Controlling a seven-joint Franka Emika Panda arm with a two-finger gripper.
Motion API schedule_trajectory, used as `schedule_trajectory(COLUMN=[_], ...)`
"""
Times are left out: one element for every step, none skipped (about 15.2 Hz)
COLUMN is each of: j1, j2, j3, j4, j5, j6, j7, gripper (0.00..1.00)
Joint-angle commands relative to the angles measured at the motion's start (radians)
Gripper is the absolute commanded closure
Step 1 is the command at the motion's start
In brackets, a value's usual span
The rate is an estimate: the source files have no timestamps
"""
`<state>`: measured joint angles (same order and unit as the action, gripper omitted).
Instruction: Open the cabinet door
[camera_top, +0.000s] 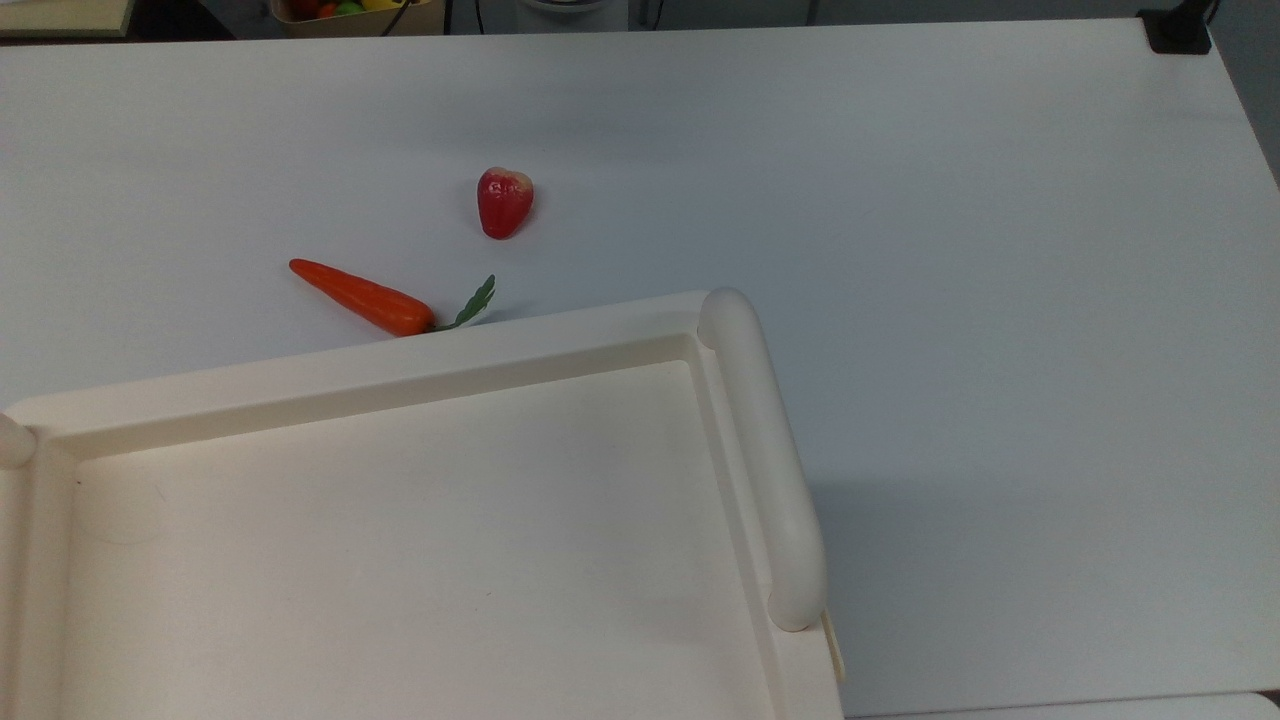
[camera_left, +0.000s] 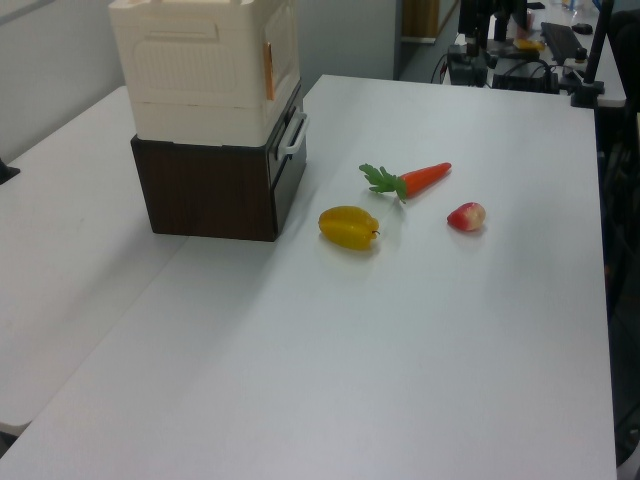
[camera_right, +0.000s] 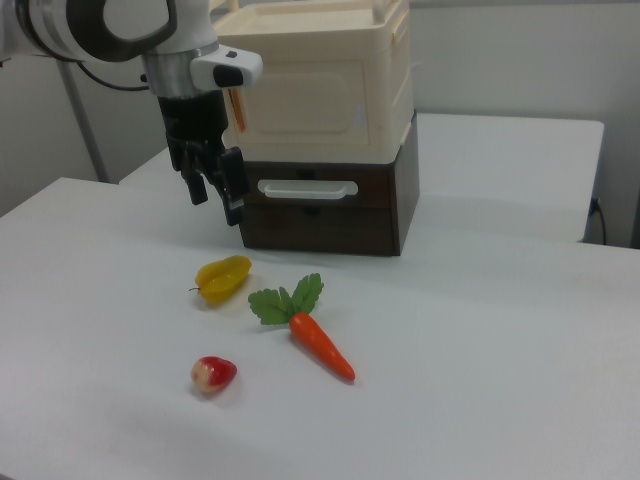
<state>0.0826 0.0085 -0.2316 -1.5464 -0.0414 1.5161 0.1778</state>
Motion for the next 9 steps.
schedule_trajectory(j1=[0.009, 0.011, 0.013, 0.014, 0.019, 0.028, 0.052, 0.075, 0.088], j2=[-0.004, 0.004, 0.004, 0.014, 0.042, 0.069, 0.091, 0.106, 0.119], j3=[0.001, 0.005, 0.008, 0.008, 0.009, 0.009, 0.009, 0.009, 0.009], j4=[0.000, 0.000, 0.000, -0.001, 0.002, 0.005, 0.006, 0.005, 0.003], j5=[0.005, 0.006, 0.011, 0.033, 0.073, 0.107, 0.130, 0.147, 0.179], j6=[-0.013, -0.013, -0.011, -0.010, -0.007, 0.021, 0.085, 0.172, 0.259], j7=[-0.033, -0.055, -0.067, -0.081, -0.095, -0.106, -0.106, -0.101, -0.097], gripper=[0.00, 0.00, 0.00, 0.00, 0.00, 0.00, 0.00, 0.00, 0.00])
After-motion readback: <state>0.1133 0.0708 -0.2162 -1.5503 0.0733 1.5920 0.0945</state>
